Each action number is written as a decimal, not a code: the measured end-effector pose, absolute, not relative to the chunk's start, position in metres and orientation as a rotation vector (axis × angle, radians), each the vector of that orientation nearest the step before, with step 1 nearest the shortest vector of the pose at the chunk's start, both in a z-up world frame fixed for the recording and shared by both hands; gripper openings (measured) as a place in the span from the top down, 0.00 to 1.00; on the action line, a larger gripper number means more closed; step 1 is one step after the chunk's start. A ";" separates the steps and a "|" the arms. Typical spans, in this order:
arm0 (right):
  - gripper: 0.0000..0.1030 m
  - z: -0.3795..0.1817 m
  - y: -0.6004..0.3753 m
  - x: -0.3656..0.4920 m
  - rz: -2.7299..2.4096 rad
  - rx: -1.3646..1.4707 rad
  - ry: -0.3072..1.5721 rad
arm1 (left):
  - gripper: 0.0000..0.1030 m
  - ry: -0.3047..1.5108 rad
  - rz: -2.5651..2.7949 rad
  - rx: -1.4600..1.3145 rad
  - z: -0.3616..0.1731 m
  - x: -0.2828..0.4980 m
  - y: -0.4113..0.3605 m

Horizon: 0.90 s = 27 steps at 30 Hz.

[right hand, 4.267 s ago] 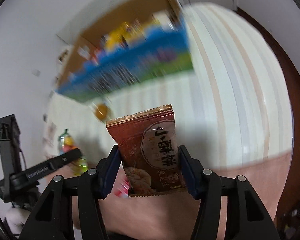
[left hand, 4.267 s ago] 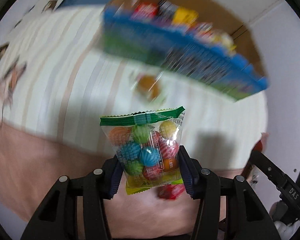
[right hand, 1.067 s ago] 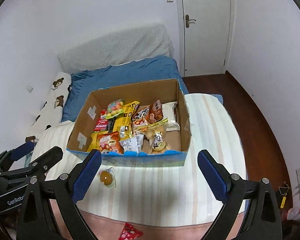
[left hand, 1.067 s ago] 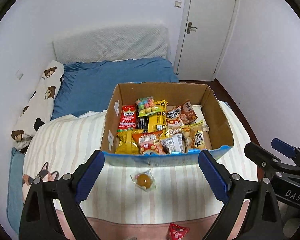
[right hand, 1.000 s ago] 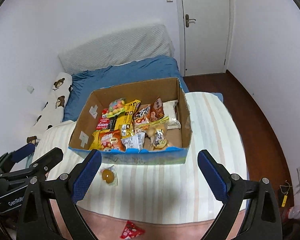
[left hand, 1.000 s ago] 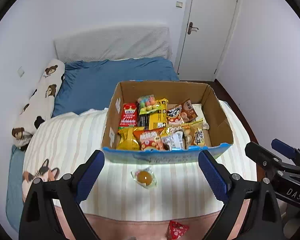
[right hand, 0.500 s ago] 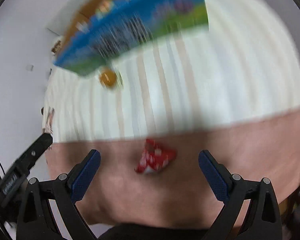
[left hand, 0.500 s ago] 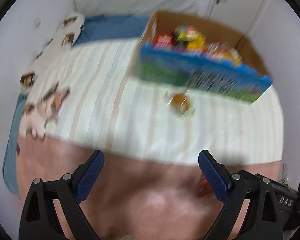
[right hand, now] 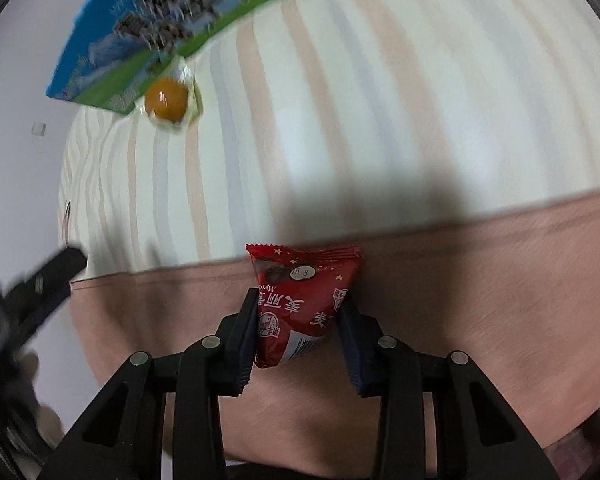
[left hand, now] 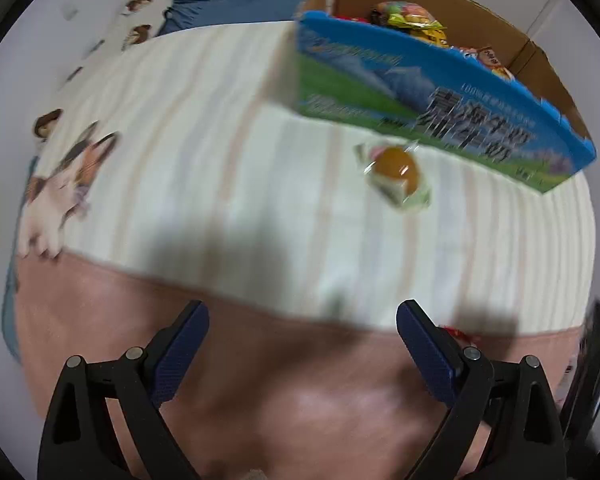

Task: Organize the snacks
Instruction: 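Grasp the wrapped orange candy with the left tool while the right tool grasps the red packet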

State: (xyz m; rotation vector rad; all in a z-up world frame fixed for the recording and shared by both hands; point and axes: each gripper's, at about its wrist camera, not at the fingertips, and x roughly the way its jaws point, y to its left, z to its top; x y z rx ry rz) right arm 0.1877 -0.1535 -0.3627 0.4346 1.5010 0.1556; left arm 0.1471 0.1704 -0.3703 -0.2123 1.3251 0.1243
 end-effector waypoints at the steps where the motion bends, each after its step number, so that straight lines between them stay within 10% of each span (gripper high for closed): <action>1: 0.62 -0.358 -0.160 0.191 0.145 0.421 1.479 | 0.07 1.332 0.117 -0.224 -0.372 0.159 0.168; 9: 0.62 -0.346 -0.203 0.217 0.085 0.444 1.443 | 0.07 1.412 0.016 -0.259 -0.403 0.265 0.139; 13: 0.62 -0.346 -0.207 0.228 0.077 0.443 1.451 | 0.44 1.455 0.010 -0.230 -0.424 0.288 0.131; 27: 0.62 -0.348 -0.206 0.216 0.172 0.365 1.557 | 0.47 1.493 -0.091 -0.134 -0.428 0.176 0.124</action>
